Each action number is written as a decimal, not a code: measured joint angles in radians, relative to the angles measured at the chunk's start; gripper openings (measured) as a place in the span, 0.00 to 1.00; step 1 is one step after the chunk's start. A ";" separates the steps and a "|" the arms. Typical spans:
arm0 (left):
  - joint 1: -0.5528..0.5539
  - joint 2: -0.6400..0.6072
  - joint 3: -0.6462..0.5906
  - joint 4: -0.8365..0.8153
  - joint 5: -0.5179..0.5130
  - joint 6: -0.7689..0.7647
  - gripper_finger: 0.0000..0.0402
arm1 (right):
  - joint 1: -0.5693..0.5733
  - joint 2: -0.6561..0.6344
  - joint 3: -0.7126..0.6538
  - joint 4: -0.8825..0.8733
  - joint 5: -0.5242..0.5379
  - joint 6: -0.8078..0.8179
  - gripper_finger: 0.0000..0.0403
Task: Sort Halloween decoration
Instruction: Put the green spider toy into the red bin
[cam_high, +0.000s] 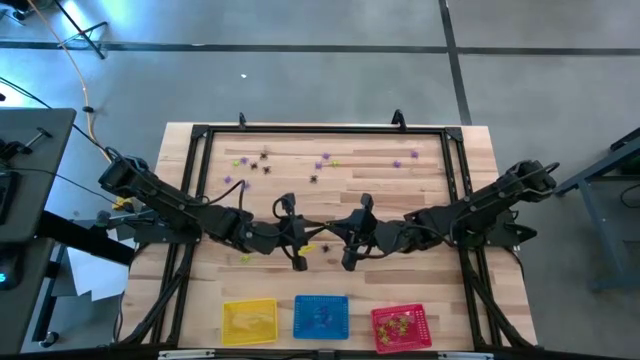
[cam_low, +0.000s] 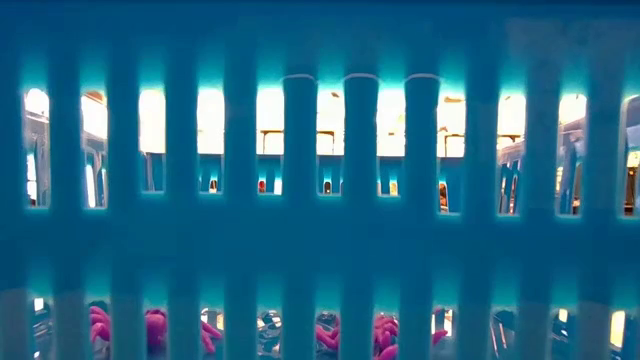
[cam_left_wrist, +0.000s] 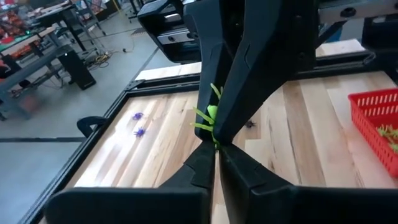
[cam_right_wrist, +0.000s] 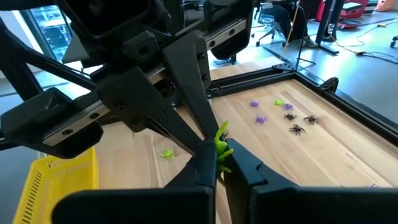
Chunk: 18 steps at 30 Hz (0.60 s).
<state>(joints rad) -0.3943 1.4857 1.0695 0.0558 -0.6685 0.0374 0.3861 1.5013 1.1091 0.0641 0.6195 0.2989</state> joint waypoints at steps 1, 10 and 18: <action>0.000 0.000 0.000 0.003 -0.002 -0.007 0.06 | 0.000 0.000 0.000 0.001 0.000 0.000 0.01; -0.001 0.000 0.000 0.006 0.002 0.045 0.25 | -0.001 -0.009 0.000 -0.029 0.010 0.026 0.00; -0.004 -0.038 0.000 -0.123 -0.015 0.014 0.30 | 0.019 -0.126 0.000 -0.604 -0.175 0.621 0.00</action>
<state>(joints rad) -0.3978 1.4478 1.0695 -0.0674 -0.6840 0.0517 0.4051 1.3752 1.1095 -0.5397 0.4447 0.9199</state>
